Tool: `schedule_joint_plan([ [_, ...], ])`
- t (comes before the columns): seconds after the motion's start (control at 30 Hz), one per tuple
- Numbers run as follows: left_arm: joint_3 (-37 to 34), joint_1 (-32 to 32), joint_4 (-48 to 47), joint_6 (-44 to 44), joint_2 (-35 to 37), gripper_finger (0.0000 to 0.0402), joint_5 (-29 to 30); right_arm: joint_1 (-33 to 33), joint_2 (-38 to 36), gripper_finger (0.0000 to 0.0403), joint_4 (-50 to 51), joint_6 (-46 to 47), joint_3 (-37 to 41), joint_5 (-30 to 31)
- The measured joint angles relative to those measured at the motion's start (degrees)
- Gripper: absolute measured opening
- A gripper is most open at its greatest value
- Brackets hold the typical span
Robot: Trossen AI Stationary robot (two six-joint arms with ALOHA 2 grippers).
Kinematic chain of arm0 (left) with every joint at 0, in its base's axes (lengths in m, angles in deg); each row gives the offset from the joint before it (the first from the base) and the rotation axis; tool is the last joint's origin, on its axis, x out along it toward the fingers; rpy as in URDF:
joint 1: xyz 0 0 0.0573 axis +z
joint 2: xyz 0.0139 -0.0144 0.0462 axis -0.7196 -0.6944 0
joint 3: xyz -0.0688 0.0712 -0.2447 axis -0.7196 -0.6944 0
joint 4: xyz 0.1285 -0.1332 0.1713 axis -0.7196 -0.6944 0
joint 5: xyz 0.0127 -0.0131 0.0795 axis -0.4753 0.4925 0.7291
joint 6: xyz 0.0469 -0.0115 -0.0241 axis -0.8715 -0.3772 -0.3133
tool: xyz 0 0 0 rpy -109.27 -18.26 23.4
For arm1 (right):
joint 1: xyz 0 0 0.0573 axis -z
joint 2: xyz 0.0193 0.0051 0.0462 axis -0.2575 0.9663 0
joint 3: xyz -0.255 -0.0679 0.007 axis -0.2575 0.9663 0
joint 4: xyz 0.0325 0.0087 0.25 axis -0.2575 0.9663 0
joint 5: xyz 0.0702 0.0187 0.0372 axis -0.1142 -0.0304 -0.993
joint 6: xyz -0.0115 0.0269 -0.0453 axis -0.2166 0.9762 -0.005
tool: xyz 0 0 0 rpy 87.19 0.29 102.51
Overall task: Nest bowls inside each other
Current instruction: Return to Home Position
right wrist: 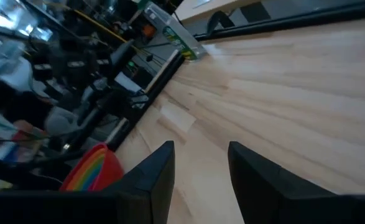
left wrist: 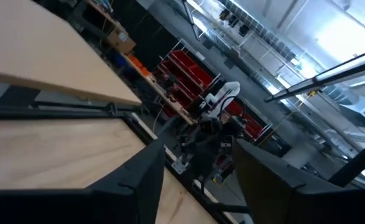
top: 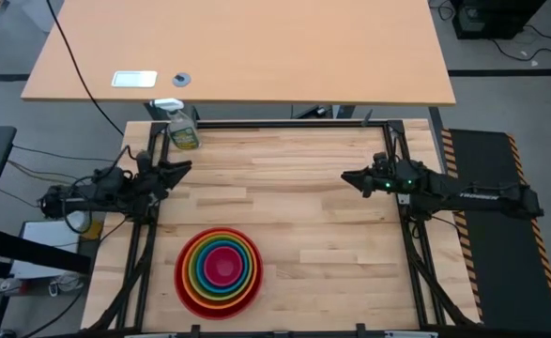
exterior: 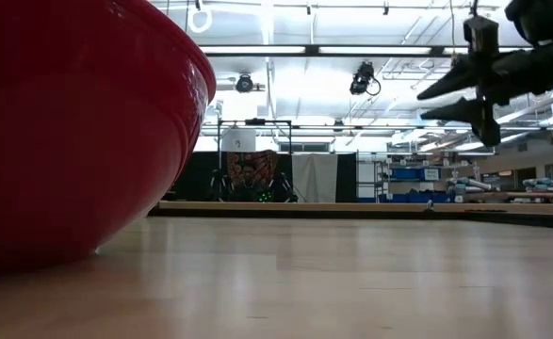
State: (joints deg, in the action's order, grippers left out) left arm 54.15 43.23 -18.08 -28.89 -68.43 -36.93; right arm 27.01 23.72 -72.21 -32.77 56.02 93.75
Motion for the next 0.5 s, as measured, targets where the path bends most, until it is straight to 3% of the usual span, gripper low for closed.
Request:
schedule_joint_plan([
  [0.3,-6.91,0.0,7.17,3.66,0.19,0.0163,-0.07,0.09,-4.57,0.0157,-11.57,5.12,10.07,-0.24],
  [0.5,-11.7,0.0,10.67,7.28,0.19,0.014,-1.15,0.09,-6.08,0.0157,-14.07,8.11,13.71,-0.04],
])
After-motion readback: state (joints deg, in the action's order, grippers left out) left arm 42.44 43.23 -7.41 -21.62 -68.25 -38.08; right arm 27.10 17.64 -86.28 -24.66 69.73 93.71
